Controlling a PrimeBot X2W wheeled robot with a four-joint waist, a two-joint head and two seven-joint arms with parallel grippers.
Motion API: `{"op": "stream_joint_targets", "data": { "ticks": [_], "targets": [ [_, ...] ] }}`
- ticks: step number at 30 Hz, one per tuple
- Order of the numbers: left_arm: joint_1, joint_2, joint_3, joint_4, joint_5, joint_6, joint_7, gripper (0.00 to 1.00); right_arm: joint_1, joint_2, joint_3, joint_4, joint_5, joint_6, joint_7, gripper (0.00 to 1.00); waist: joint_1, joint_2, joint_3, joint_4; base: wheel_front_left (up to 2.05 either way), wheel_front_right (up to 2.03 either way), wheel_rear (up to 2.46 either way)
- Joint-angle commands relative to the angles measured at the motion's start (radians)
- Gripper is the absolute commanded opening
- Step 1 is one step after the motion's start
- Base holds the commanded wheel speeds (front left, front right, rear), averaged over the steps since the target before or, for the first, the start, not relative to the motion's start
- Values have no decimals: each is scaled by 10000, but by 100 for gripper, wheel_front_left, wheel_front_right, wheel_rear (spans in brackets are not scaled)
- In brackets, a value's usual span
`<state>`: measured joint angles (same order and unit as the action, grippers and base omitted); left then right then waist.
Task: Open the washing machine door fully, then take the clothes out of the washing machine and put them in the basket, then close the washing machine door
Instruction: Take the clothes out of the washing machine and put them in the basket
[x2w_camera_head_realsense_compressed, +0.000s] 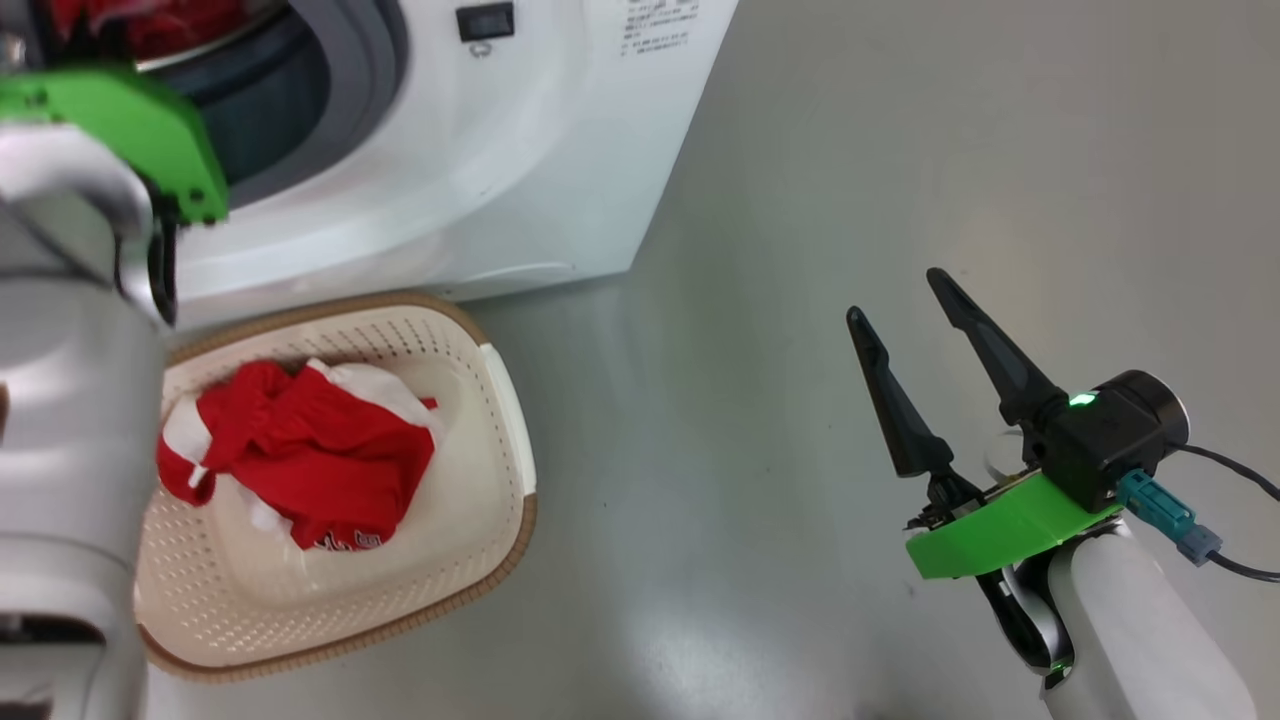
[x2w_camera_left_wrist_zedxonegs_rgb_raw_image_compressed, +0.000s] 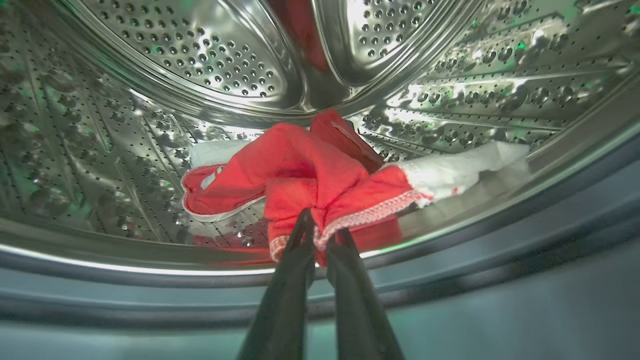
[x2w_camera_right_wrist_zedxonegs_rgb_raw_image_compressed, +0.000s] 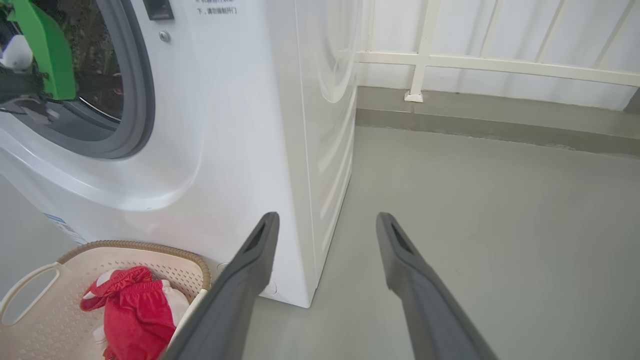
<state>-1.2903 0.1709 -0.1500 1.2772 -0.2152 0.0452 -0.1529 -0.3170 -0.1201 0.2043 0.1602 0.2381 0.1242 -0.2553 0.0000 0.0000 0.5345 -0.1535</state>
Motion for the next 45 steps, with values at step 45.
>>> {"op": "stream_joint_targets", "data": {
  "ticks": [45],
  "targets": [
    [10217,-918,2892,-13561,-52,-396,-1088,0,1662,425,23,497,486,65,-65,100,0,0,-3865,823,0,0,0]
  ]
}}
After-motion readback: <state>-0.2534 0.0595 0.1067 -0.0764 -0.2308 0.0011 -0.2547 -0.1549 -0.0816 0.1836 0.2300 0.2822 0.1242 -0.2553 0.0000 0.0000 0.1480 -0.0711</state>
